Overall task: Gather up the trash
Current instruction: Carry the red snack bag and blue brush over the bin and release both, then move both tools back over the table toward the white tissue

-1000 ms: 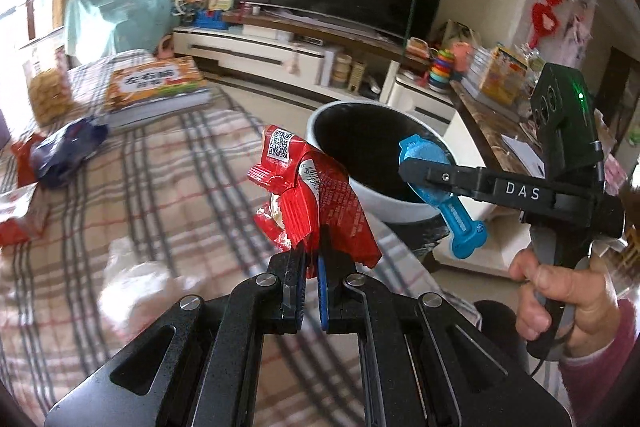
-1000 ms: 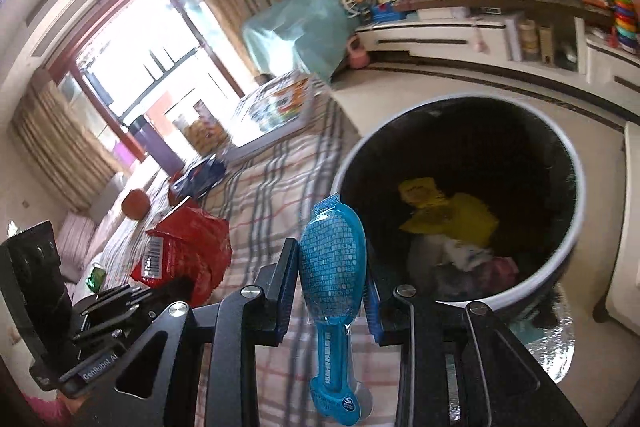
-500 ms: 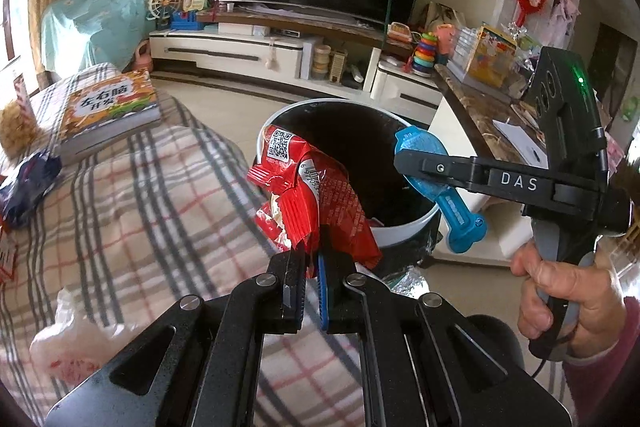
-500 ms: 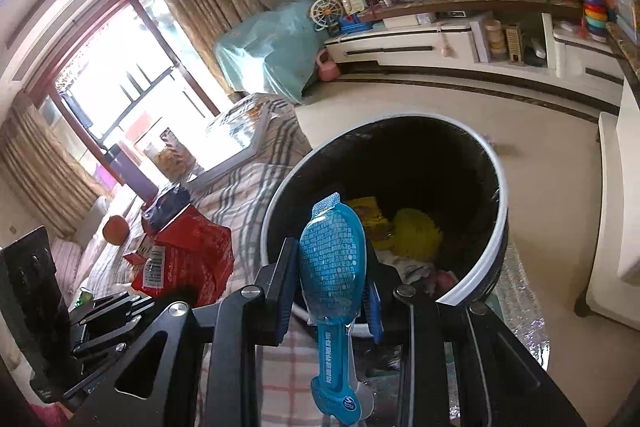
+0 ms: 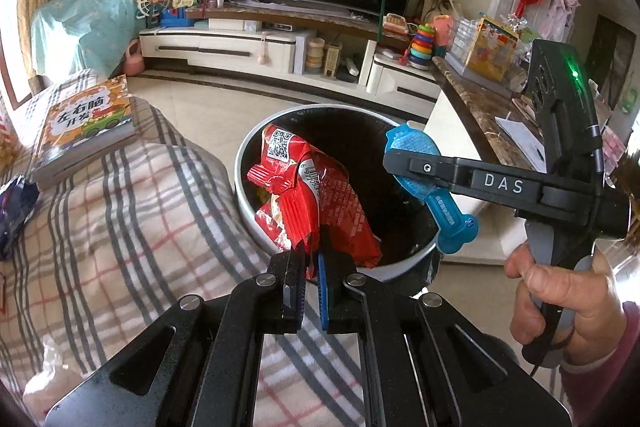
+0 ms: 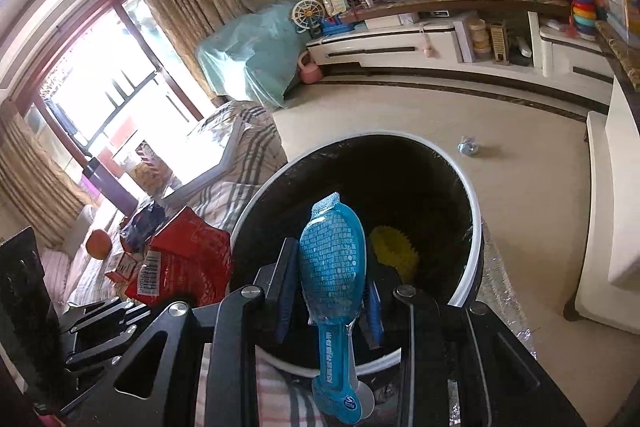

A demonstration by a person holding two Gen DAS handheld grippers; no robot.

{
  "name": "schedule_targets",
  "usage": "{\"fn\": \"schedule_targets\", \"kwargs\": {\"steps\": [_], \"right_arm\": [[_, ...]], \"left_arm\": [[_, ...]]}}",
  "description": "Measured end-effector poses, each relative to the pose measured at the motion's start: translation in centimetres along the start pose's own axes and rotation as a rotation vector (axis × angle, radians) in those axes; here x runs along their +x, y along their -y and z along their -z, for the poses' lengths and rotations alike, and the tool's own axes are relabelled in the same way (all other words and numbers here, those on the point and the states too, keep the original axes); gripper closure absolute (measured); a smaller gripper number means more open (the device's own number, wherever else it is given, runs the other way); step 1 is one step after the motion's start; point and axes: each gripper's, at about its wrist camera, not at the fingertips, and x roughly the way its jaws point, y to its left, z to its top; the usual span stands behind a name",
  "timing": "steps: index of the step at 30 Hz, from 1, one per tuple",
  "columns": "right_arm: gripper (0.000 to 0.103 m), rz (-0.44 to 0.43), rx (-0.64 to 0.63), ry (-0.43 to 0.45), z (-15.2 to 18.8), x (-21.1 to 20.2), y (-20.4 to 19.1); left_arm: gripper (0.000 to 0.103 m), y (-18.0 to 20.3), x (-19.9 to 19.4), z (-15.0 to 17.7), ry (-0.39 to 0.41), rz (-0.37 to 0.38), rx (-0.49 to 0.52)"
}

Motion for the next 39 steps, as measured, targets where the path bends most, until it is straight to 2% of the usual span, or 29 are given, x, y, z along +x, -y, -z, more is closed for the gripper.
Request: {"fn": "schedule_targets", "kwargs": {"steps": [28,31,33,35,39], "right_arm": [[0.073,0.022,0.015,-0.028,-1.4,1.1,1.9],[0.072,0.024,0.015,-0.027,-1.4,1.1,1.9],[0.07,0.026,0.018,-0.026,-1.4,1.0,2.0],[0.069,0.023,0.021,-0.024,-1.4,0.9,2.1],[0.051,0.034,0.017,0.001,-1.4,0.1,1.8]], "left_arm": [[0.098,0.2,3.5,-3.0,-0.043,-0.023,-0.005],[0.093,0.3,3.6,-3.1,-0.048,-0.021,-0.007],[0.08,0.2,3.6,-3.3,-0.048,-0.023,-0.007],[0.058,0.4,3.4,-3.4,-0.036,-0.033,-0.007],[0.056,0.4,2.4,-3.1,-0.011,-0.04,-0.005]]}}
